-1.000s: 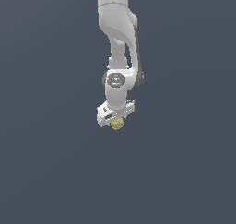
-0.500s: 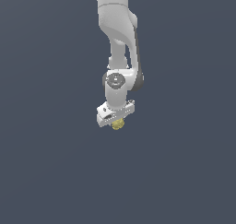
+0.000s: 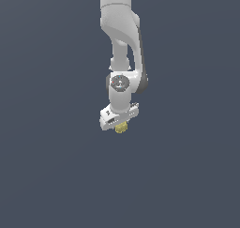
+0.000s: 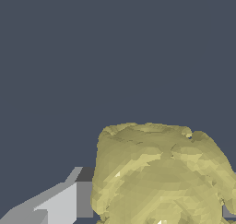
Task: Pick up the object and move it to a goal position.
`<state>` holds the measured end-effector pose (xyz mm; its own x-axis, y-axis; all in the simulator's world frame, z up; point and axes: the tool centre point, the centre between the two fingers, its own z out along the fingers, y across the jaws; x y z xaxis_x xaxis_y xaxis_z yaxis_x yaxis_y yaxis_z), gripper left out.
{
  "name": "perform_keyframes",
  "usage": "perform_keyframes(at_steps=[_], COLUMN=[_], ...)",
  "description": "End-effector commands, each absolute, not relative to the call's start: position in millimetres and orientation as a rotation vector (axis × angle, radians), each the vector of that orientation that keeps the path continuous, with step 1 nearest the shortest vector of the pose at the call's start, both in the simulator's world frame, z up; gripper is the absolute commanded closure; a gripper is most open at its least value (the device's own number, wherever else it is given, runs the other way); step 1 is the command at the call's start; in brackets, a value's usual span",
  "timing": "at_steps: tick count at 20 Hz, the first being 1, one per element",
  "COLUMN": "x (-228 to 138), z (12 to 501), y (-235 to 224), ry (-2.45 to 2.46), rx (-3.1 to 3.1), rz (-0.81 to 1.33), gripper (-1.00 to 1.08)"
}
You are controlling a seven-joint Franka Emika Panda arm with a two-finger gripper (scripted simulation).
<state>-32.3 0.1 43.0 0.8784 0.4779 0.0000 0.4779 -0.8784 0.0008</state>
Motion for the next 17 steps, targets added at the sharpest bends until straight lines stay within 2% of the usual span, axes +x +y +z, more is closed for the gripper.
perform_keyframes(at_steps=[1, 9, 17], x=[-25.4, 4.2, 14.7], z=[45.3, 53.6, 56.0], y=[7.1, 34.0, 42.9], ry=[0.776, 0.776, 0.777], rx=[3.044, 3.044, 3.044], rz=[0.001, 0.001, 0.0], gripper=[1.08, 1.08, 1.08])
